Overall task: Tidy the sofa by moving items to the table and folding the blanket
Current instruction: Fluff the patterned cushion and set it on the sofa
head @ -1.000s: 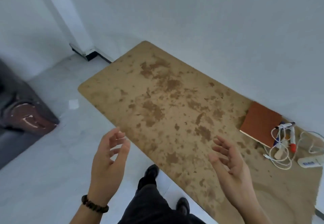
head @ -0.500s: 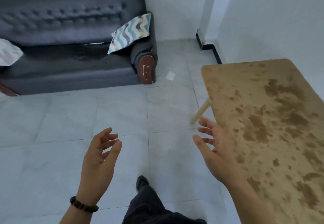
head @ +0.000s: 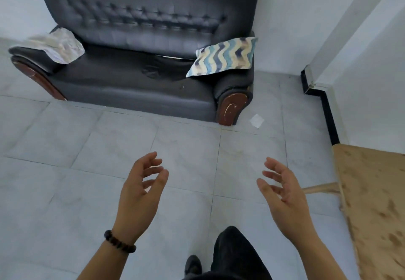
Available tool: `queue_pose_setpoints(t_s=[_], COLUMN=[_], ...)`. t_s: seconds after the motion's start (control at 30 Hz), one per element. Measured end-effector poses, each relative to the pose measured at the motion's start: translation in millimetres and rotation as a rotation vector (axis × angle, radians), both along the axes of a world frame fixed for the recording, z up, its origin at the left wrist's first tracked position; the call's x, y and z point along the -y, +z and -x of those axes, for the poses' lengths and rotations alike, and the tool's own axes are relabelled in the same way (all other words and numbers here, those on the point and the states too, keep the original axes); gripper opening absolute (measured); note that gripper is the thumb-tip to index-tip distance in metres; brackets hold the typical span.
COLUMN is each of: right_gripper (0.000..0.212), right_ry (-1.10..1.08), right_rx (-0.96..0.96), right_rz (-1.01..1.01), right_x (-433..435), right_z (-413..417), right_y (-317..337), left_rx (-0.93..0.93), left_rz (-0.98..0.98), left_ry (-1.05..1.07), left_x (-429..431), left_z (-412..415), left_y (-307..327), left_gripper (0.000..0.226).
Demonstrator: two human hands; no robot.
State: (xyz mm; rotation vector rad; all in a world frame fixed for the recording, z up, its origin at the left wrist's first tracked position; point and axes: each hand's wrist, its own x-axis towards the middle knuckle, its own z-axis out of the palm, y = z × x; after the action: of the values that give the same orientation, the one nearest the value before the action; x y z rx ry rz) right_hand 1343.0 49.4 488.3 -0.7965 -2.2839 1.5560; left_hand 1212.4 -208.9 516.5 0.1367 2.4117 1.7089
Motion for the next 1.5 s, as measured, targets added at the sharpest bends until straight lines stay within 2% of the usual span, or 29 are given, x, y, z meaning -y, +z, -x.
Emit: queue_pose_setpoints(t_s=[0.17, 0.33, 0.6, 0.77, 0.97, 1.2, 1.33, 1.5], right_gripper=[0.046, 0.045, 0.043, 0.048, 0.050, 0.049, 0.048, 0.043], right_ry=[-0.080, -0.110, 0.072, 0.116, -0.023, -0.185, -0.236, -0.267], right_rx=[-0.004, 0.009, -0.003, 0.017, 0.060, 0.108, 0.170, 0.271], right_rz=[0.031, 0.065, 0.009, -0.006, 0.033, 0.032, 0.013, -0.009], right_x=[-36.8, -91.8, -172.3, -200.5, -221.8, -258.4, -298.8, -359.4], right_z=[84.9, 206.7, 437.8, 555.6, 691.9, 832.6, 889.5, 938.3], right_y=[-29.0, -57.4, -14.2, -14.4, -38.8, -28.2, -59.2, -153.5], left_rx=[0.013, 0.036, -0.061, -0.048, 0.041, 0.116, 0.154, 0.191], left_rz=[0.028, 0.098, 0.086, 0.045, 0.042, 0.005, 0.014, 0.052], left_ry=[-0.037, -0.078, -0.045, 0.023, -0.067, -0.255, -0.308, -0.302], left_x=[-56.0, -127.1, -195.5, -216.3, -245.1, -308.4, -358.8, -426.5], left_z=[94.0, 207.1, 400.6, 502.4, 653.4, 844.3, 912.7, 964.2], left_y=[-23.0, -38.4, 6.7, -8.0, -46.9, -48.7, -82.0, -176.0], left_gripper=[0.033, 0.032, 0.034, 0.033, 0.036, 0.034, 0.033, 0.033])
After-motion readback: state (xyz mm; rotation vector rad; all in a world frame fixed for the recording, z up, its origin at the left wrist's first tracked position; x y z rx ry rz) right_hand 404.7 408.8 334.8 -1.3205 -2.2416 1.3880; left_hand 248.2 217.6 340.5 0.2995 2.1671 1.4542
